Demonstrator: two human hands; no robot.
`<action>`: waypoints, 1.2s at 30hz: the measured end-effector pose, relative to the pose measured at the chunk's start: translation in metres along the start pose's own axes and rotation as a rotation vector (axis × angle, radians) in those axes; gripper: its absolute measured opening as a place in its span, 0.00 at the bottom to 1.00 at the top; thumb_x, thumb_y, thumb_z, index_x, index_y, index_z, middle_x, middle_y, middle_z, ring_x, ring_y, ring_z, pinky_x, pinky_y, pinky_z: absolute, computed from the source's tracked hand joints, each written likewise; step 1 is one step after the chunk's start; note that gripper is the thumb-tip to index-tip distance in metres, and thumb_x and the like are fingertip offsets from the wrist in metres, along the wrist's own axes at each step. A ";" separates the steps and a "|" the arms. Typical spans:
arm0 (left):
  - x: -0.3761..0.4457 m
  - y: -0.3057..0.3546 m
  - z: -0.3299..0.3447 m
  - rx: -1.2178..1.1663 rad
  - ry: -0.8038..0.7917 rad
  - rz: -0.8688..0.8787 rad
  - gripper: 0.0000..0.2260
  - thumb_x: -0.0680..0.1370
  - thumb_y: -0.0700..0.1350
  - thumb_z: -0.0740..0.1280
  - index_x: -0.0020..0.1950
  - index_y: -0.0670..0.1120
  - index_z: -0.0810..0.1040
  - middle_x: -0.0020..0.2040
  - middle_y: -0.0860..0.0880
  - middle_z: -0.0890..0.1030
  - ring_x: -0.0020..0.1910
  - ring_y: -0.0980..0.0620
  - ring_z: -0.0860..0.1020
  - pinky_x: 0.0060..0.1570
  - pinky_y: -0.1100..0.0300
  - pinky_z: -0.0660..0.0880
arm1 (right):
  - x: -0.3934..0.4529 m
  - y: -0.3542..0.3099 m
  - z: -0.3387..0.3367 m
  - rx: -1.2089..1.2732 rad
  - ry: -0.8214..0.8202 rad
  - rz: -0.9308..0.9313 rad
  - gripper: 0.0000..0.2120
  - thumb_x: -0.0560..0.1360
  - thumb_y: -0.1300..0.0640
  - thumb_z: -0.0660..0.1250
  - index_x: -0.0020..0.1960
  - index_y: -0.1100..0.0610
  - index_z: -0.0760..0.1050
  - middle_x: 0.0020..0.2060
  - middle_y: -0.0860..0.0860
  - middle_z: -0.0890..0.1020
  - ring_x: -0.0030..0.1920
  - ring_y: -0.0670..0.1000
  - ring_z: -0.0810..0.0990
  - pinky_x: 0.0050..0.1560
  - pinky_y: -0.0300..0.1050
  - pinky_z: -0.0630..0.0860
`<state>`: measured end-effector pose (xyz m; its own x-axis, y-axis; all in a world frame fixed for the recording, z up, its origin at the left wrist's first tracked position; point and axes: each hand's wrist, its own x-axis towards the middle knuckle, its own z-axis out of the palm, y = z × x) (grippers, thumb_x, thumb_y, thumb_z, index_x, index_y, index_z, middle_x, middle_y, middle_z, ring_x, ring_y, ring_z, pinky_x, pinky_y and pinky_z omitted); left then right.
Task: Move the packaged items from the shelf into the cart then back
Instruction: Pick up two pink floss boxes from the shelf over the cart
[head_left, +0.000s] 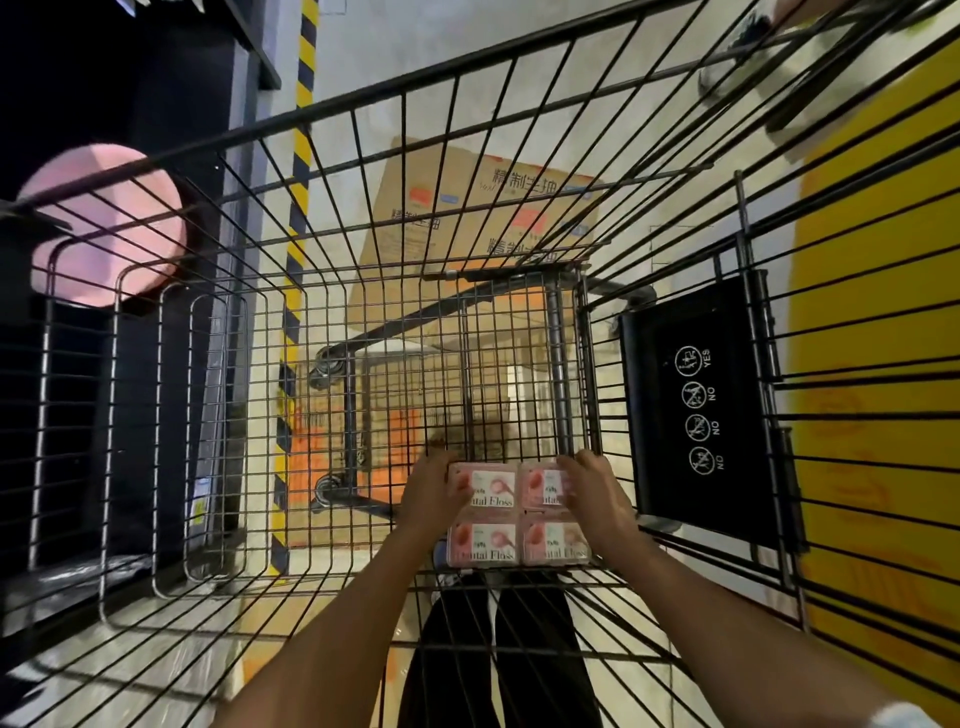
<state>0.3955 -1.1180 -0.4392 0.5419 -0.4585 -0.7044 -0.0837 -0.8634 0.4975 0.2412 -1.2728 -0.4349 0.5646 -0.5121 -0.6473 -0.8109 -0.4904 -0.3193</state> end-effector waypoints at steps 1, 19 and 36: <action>0.000 0.001 0.000 0.012 0.001 0.001 0.22 0.74 0.41 0.71 0.67 0.45 0.72 0.60 0.44 0.71 0.56 0.46 0.74 0.52 0.57 0.74 | 0.000 0.000 0.000 -0.037 -0.007 -0.014 0.19 0.75 0.66 0.63 0.65 0.55 0.72 0.58 0.51 0.73 0.59 0.51 0.70 0.52 0.43 0.73; -0.019 0.032 -0.044 0.083 0.031 0.032 0.10 0.79 0.40 0.63 0.60 0.43 0.73 0.58 0.45 0.76 0.55 0.46 0.76 0.52 0.53 0.76 | -0.017 -0.033 -0.020 -0.166 -0.043 -0.121 0.25 0.78 0.64 0.62 0.73 0.57 0.60 0.69 0.54 0.67 0.68 0.51 0.66 0.69 0.42 0.64; -0.315 0.048 -0.172 -0.334 1.048 0.128 0.18 0.81 0.51 0.59 0.67 0.44 0.73 0.66 0.47 0.75 0.66 0.52 0.72 0.67 0.57 0.67 | -0.214 -0.264 -0.151 0.101 0.107 -1.040 0.20 0.81 0.53 0.58 0.71 0.56 0.65 0.64 0.46 0.68 0.63 0.42 0.64 0.70 0.39 0.55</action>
<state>0.3651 -0.9788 -0.1062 0.9982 0.0013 0.0608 -0.0453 -0.6501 0.7585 0.3580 -1.1403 -0.1073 0.9969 0.0656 0.0424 0.0754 -0.6660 -0.7422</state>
